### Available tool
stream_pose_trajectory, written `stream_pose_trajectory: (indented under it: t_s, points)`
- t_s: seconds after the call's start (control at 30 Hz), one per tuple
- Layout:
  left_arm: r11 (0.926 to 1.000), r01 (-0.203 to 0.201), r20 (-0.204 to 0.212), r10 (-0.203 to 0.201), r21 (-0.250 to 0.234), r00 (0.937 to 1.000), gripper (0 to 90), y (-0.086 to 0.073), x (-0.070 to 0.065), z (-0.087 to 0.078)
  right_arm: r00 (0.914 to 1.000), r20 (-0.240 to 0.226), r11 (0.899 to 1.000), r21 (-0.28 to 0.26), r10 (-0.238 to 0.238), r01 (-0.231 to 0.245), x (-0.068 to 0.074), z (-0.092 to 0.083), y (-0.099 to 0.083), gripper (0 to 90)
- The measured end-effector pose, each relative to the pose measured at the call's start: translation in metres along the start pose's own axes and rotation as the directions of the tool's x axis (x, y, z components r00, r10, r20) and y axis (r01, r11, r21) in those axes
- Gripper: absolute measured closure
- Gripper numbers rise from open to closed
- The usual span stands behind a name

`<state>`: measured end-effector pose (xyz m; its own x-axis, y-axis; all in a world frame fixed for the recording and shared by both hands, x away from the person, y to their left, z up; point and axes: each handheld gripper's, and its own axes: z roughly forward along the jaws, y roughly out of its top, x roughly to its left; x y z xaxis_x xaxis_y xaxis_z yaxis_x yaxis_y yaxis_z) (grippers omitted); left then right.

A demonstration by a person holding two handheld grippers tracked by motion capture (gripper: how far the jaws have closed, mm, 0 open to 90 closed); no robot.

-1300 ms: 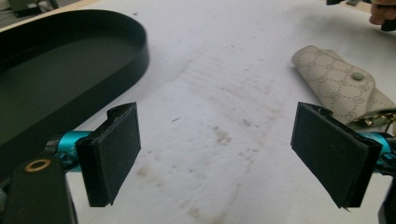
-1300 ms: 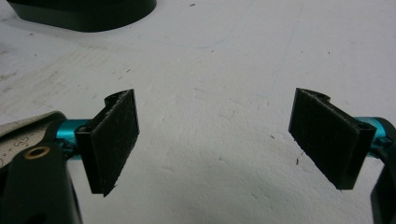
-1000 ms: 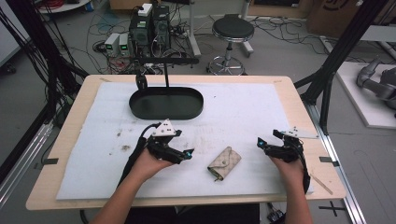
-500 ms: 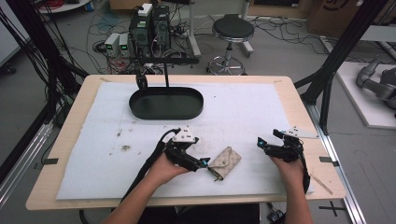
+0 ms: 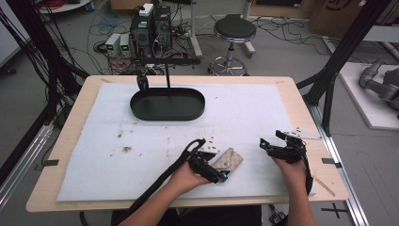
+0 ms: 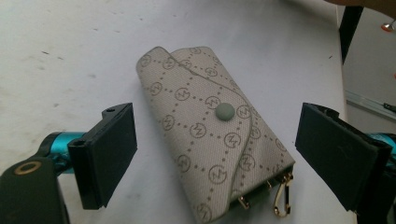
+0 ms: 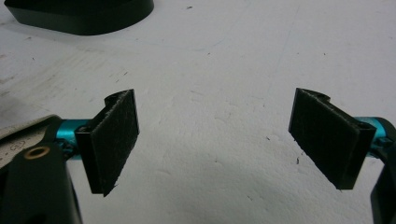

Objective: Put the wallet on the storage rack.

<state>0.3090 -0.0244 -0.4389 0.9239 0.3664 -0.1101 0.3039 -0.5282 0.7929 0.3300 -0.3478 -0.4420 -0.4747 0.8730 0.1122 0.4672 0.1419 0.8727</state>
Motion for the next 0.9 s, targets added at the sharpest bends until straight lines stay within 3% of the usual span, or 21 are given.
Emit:
stream_pose_trajectory:
  t_s: [0.13,0.27,0.47,0.6,0.9]
  points:
    - [0.9990,-0.014,-0.014,0.015,0.042,0.9998,12.6,-0.002,-0.004,0.016,1.0000,0.000,1.000,-0.001,-0.002,0.002,0.000,0.000,0.000,16.4]
    - [0.9913,-0.080,-0.066,0.087,0.104,0.9940,10.7,-0.002,-0.012,0.025,1.0000,0.000,1.000,0.001,-0.003,0.003,0.000,0.000,0.000,16.4]
    - [0.9924,-0.073,-0.066,0.080,0.099,0.9946,13.5,-0.002,-0.012,0.023,1.0000,0.001,1.000,0.007,-0.004,0.004,0.000,0.002,0.000,16.4]
    - [0.9945,-0.073,-0.060,0.078,0.076,0.9952,30.4,-0.004,-0.008,0.017,1.0000,-0.001,1.000,0.006,-0.004,0.004,0.000,0.001,-0.001,16.4]
    - [0.9934,-0.084,-0.041,0.087,0.079,0.9954,34.3,-0.003,-0.003,0.008,1.0000,0.000,1.000,0.009,-0.008,0.008,0.000,0.002,-0.001,16.4]
